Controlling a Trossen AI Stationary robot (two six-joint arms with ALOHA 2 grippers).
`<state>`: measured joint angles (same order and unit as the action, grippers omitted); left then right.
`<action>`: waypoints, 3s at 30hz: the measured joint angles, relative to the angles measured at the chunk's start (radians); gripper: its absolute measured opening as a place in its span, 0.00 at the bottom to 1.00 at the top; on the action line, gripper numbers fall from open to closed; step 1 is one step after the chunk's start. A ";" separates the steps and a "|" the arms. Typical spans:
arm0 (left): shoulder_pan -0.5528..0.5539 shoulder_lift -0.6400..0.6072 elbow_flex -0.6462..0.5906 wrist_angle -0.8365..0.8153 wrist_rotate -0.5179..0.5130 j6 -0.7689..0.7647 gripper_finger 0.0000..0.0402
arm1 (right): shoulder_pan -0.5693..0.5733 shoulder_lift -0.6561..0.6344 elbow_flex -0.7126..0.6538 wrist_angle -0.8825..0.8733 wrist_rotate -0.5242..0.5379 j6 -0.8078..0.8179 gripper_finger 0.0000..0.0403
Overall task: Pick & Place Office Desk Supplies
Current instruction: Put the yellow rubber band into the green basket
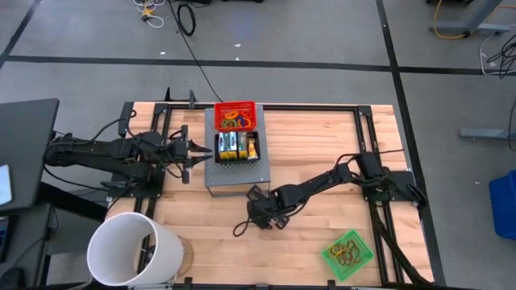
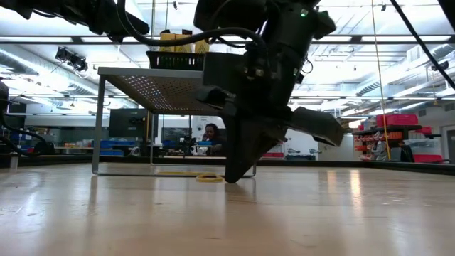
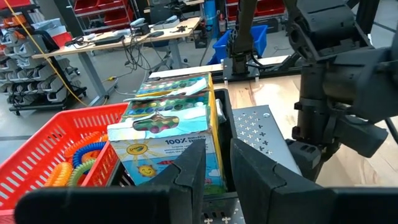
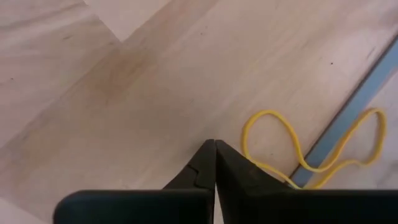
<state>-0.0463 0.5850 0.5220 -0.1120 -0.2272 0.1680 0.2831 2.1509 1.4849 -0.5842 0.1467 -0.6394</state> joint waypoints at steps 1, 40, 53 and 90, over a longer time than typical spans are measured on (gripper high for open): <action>0.000 0.000 0.000 0.000 0.000 0.000 0.21 | 0.003 0.000 0.000 0.000 0.018 0.003 0.01; 0.000 0.000 0.000 -0.001 0.000 -0.005 0.21 | -0.066 0.009 -0.003 0.130 -0.068 -0.080 0.22; 0.000 0.000 0.000 -0.001 0.000 -0.001 0.21 | 0.015 0.011 -0.004 0.109 0.104 -0.107 0.01; 0.000 0.000 0.000 -0.007 -0.008 -0.011 0.21 | 0.302 -0.430 -0.004 -0.527 -0.014 0.713 0.00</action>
<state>-0.0460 0.5846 0.5224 -0.1188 -0.2356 0.1573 0.5847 1.7213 1.4807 -1.1114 0.1325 0.0741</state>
